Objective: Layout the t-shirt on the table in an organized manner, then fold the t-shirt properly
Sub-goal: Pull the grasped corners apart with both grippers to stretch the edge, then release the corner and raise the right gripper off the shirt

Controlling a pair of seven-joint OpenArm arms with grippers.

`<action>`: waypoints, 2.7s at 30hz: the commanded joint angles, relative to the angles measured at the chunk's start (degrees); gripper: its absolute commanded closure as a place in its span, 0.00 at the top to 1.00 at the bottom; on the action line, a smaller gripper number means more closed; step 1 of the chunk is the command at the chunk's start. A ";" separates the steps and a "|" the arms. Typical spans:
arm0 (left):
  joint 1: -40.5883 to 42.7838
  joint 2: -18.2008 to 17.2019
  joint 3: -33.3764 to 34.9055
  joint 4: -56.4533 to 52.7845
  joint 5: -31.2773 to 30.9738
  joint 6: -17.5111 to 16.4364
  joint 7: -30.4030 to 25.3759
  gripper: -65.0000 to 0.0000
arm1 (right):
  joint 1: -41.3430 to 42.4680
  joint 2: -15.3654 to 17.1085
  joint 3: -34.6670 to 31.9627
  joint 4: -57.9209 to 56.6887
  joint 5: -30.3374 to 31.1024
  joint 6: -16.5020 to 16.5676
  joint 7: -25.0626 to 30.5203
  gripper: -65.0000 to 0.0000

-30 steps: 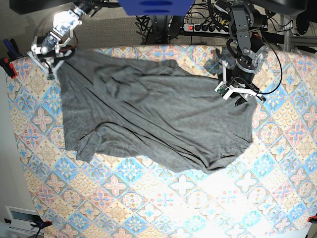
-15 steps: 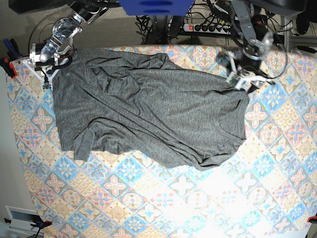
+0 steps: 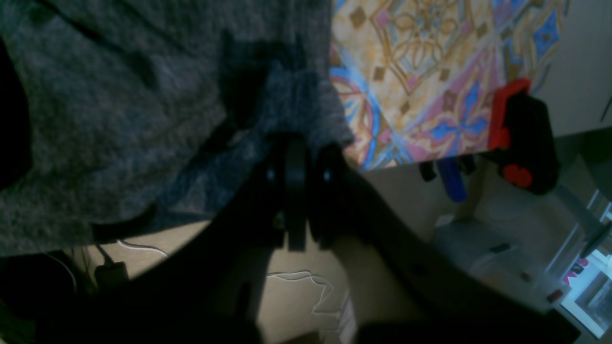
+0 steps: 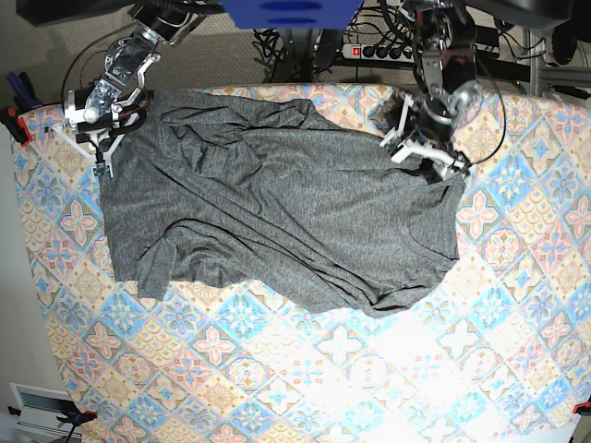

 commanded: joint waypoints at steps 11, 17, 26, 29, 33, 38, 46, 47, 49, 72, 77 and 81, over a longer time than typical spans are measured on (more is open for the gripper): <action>-6.86 -0.08 0.77 -12.08 8.60 0.10 1.03 0.49 | 0.45 0.43 -0.02 1.04 -0.08 -0.27 0.31 0.00; -3.61 -0.52 3.76 -9.27 9.48 0.10 1.03 0.11 | 0.45 0.43 -0.02 1.04 -0.08 -0.27 0.31 0.00; -2.82 -0.25 -1.78 -2.50 4.91 0.10 1.03 0.11 | 0.45 0.43 -0.02 0.96 -0.08 -0.27 0.40 0.00; -3.26 -0.17 -1.78 -1.18 3.06 0.10 1.29 0.11 | 0.45 0.43 0.07 1.31 -0.08 -0.27 0.40 0.00; -5.19 0.80 -1.69 -1.18 2.80 0.10 1.29 0.11 | 1.95 0.61 0.25 2.36 -0.17 -0.27 0.57 0.00; -8.00 2.91 -1.87 -1.18 3.15 0.10 1.38 0.11 | 2.04 0.43 0.25 3.15 -0.17 -0.27 9.89 0.00; -8.18 2.82 -1.87 -1.18 3.15 0.10 1.38 0.11 | 2.30 0.43 0.42 3.15 -0.17 -0.27 16.66 0.00; -8.00 2.82 -1.87 -1.18 3.15 0.10 1.38 0.11 | 2.39 0.43 0.77 3.15 -0.17 -0.27 17.19 0.00; -7.74 2.56 -2.31 -1.10 3.15 0.10 2.26 0.11 | 2.39 0.43 3.59 3.15 -0.17 -0.27 19.38 0.00; -11.17 2.73 -6.88 2.95 2.97 0.10 7.18 0.11 | 10.74 0.43 17.74 2.80 -0.08 -0.27 31.16 0.00; -11.17 2.73 -6.79 2.77 3.06 0.10 7.18 0.11 | 10.74 0.43 17.65 2.80 0.00 -0.27 31.25 0.00; -11.43 2.73 -7.23 3.04 2.71 0.10 7.18 0.11 | 10.74 0.43 17.65 2.80 0.00 -0.27 31.25 0.00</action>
